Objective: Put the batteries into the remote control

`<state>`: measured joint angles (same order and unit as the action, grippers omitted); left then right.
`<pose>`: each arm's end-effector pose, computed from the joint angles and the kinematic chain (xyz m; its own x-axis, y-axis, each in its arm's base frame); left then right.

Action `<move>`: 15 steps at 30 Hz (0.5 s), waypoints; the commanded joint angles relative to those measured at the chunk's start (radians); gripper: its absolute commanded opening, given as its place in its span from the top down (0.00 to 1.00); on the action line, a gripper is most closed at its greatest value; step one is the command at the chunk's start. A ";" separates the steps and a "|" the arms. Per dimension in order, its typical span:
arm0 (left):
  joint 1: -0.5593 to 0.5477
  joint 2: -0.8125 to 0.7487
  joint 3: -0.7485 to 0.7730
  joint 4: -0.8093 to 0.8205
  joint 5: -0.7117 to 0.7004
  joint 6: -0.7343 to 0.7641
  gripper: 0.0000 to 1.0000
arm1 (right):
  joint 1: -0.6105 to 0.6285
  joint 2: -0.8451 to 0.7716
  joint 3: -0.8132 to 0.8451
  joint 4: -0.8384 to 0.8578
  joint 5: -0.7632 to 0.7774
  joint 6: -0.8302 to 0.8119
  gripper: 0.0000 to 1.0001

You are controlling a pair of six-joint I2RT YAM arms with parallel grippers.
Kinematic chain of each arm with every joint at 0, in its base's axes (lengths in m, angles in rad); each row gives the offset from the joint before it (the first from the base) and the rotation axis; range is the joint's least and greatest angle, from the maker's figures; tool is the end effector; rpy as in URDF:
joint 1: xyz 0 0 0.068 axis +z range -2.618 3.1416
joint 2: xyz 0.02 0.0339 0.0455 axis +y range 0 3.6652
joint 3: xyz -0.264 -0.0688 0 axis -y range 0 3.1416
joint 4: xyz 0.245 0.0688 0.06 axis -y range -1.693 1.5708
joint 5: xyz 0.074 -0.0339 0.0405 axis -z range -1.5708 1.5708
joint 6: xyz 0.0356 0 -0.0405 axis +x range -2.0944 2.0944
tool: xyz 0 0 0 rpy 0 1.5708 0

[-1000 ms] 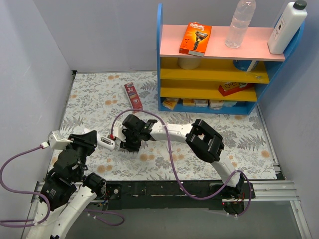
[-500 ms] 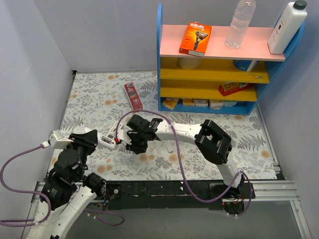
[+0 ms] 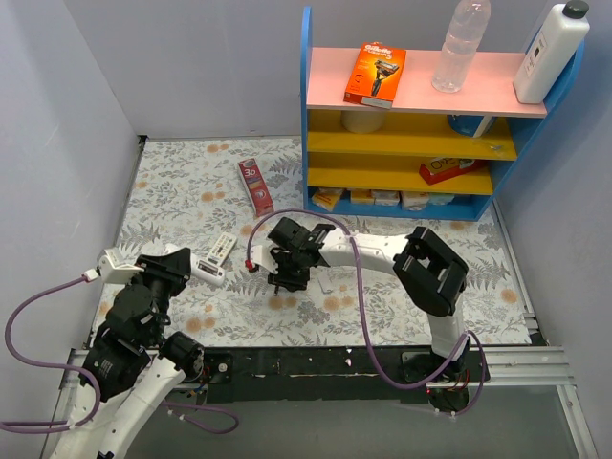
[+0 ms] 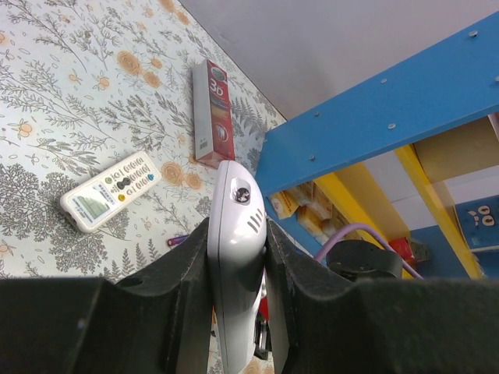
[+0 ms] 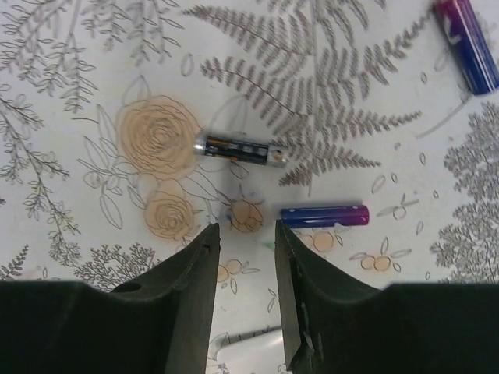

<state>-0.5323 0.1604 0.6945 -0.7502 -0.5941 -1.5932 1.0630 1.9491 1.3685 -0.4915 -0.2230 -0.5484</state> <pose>0.0453 -0.0035 0.3098 0.0547 -0.9937 -0.0981 -0.1836 0.0866 -0.9792 0.1912 0.3597 0.1791 0.1067 -0.8539 -0.5094 -0.9937 -0.0743 -0.0836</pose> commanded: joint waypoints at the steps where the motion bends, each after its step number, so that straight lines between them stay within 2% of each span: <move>1: -0.003 0.025 -0.012 0.040 0.017 0.013 0.99 | -0.024 -0.099 -0.019 0.060 0.022 0.178 0.56; 4: -0.003 0.034 -0.006 0.037 0.016 0.015 0.98 | -0.024 -0.133 0.001 0.065 0.071 0.359 0.44; 5: -0.003 0.037 -0.007 0.035 0.013 0.015 0.97 | -0.024 -0.141 0.003 0.057 0.074 0.486 0.38; 9: -0.003 0.030 -0.029 0.038 0.010 0.009 0.96 | -0.020 -0.164 0.007 0.038 0.093 0.770 0.23; 13: -0.003 0.024 -0.043 0.049 0.023 0.019 0.95 | -0.020 -0.136 0.043 -0.041 0.087 0.919 0.08; 15: -0.003 0.027 -0.044 0.060 0.034 0.036 0.95 | -0.020 -0.139 0.031 -0.044 0.099 0.991 0.07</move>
<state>-0.5323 0.1806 0.6540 -0.7246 -0.5804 -1.5887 1.0370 1.8099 1.3720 -0.4877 -0.1436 0.2001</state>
